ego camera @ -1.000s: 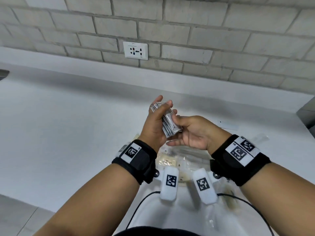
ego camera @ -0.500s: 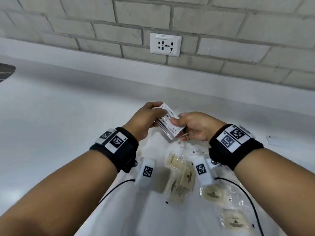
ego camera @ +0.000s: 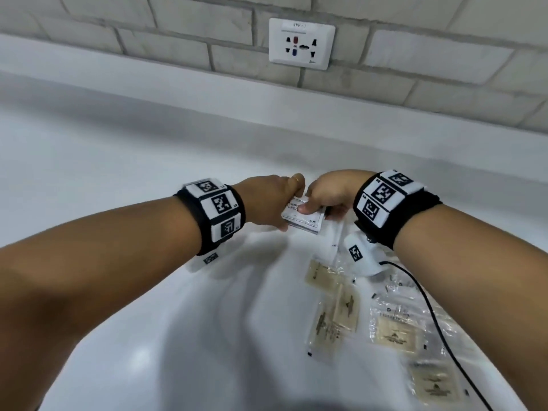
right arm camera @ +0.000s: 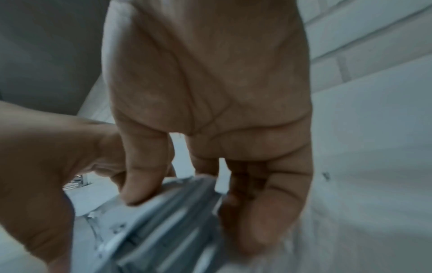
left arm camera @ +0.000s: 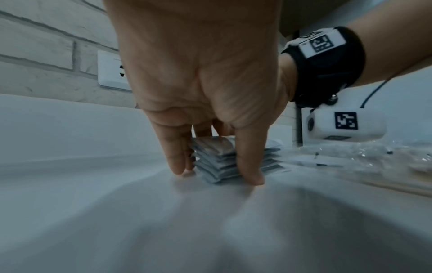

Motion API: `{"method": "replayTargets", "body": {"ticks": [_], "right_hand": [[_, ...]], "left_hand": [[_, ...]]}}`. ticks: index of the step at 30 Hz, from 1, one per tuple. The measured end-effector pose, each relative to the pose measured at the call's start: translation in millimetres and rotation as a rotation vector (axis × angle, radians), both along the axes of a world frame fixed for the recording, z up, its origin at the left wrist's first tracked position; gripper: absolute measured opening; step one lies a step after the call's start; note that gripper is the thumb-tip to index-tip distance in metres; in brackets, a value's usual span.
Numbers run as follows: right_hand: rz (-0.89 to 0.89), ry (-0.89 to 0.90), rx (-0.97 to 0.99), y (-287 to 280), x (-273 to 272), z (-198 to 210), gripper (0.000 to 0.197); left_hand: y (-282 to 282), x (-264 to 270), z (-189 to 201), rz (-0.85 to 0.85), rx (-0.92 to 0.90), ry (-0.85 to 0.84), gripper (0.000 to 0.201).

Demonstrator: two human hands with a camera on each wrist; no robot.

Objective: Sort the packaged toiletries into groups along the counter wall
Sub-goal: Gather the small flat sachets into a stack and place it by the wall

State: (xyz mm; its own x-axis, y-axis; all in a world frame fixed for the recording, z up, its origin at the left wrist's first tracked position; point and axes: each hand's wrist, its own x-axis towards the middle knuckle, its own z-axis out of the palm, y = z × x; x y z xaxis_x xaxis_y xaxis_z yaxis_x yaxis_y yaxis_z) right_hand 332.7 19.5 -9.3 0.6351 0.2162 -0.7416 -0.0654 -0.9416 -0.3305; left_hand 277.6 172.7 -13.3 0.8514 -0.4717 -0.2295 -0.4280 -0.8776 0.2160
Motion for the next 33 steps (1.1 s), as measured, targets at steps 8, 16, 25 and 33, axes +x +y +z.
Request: {"method": "replayTargets", "body": {"ticks": [8, 16, 25, 33], "right_hand": [[0.325, -0.529, -0.207, -6.0, -53.6, 1.1, 0.074], [0.296, -0.604, -0.159, -6.9, -36.1, -10.7, 0.047], [0.299, -0.583, -0.161, -7.4, 24.7, -9.4, 0.045], [0.218, -0.584, -0.114, -10.6, 110.6, 1.1, 0.050]], "left_hand": [[0.1, 9.4, -3.7, -0.080, -0.057, 0.002, 0.066], [-2.1, 31.5, -8.9, -0.177, -0.019, -0.044, 0.050], [-5.8, 93.0, -8.6, -0.174, -0.020, -0.081, 0.046], [-14.6, 173.3, -2.8, -0.151, 0.048, -0.140, 0.056]]}}
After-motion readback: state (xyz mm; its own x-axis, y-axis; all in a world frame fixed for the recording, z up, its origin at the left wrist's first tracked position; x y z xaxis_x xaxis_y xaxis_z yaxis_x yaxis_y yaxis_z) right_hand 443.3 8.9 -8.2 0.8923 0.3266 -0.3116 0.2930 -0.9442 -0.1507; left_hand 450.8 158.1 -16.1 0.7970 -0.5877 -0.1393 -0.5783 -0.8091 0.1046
